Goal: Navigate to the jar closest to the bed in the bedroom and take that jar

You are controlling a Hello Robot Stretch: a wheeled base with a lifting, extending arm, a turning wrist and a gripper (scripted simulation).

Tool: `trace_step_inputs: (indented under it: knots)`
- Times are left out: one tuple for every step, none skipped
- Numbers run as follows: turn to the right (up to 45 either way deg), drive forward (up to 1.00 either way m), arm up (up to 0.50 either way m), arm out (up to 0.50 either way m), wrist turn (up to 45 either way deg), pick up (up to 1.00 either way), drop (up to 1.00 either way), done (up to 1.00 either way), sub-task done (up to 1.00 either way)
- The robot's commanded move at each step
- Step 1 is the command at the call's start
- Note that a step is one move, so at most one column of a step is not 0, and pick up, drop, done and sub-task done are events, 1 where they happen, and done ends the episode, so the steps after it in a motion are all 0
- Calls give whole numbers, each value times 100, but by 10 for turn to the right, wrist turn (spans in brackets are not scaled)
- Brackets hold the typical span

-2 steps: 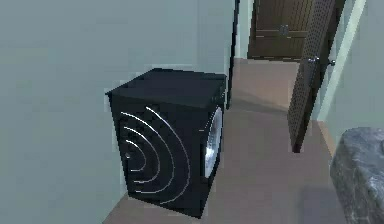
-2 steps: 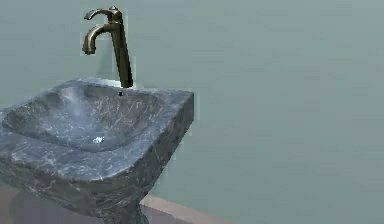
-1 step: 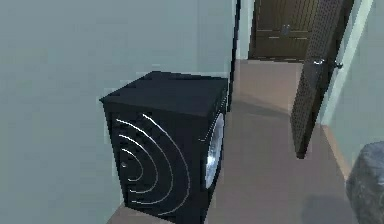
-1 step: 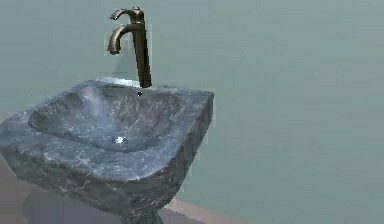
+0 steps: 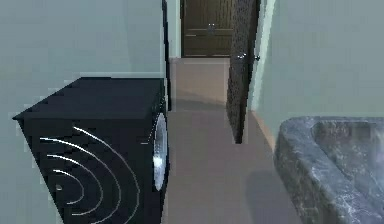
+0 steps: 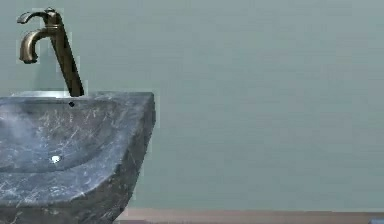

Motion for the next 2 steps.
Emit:
trace_step_inputs:
  knots:
    - [0, 10, 0, 0, 0, 0, 0, 0, 0]
    - [30, 0, 0, 0, 0, 0, 0, 0, 0]
